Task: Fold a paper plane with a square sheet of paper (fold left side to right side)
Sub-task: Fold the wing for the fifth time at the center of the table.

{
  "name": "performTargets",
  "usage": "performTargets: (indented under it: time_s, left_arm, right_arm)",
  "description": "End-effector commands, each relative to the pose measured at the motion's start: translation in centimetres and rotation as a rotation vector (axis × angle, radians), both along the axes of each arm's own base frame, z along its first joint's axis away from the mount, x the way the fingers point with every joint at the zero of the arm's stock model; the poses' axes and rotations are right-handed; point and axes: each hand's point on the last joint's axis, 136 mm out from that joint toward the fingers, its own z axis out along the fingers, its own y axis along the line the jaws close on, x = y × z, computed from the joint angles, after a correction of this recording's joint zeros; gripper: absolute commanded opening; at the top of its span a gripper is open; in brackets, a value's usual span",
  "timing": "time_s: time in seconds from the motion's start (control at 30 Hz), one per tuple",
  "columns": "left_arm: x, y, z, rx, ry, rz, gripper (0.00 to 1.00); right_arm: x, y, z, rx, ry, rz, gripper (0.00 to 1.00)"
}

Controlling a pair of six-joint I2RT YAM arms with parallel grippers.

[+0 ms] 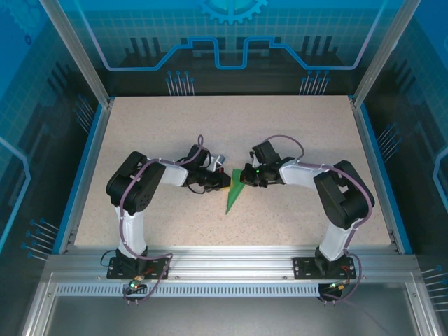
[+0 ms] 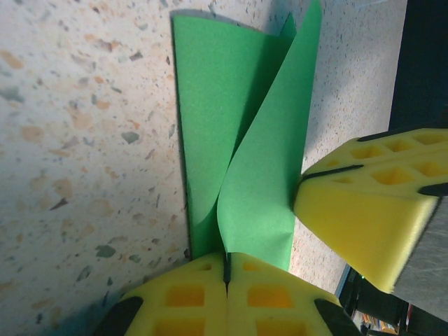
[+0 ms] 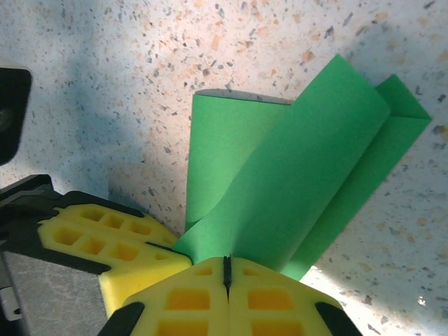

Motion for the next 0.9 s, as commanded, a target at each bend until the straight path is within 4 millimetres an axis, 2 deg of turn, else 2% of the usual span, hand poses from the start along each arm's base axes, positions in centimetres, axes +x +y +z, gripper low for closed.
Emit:
performTargets:
  time_s: [0.0,0.33,0.53,0.63,0.87]
  left_arm:
    - [-0.5,0.4,-2.9,0.080,0.032,0.004,0.03]
    - [-0.4,0.4,-2.9,0.082,0.032,0.005,0.03]
    - [-0.3,0.3,-2.4,0.075,0.028,0.005,0.03]
    - [-0.2,0.2,-1.2,0.065,0.015,0.004,0.09]
    - [0.2,0.7,3.3,0.077,-0.067,0.012,0.29]
  right_arm:
    - [0.3,-0.5,-0.9,-0.033,0.014,-0.003,0.00]
    - [-0.5,-1.6,-2.6,-0.097,0.067,-0.012,0.00]
    - [-1.7,-2.6,-4.2,-0.143,0.123,-0.025,0.00]
    - [-2.4,-3.3,-4.9,-0.171,0.146,-0.036,0.00]
    - [-3.2,-4.1,-5.5,-0.192,0.161,-0.041,0.00]
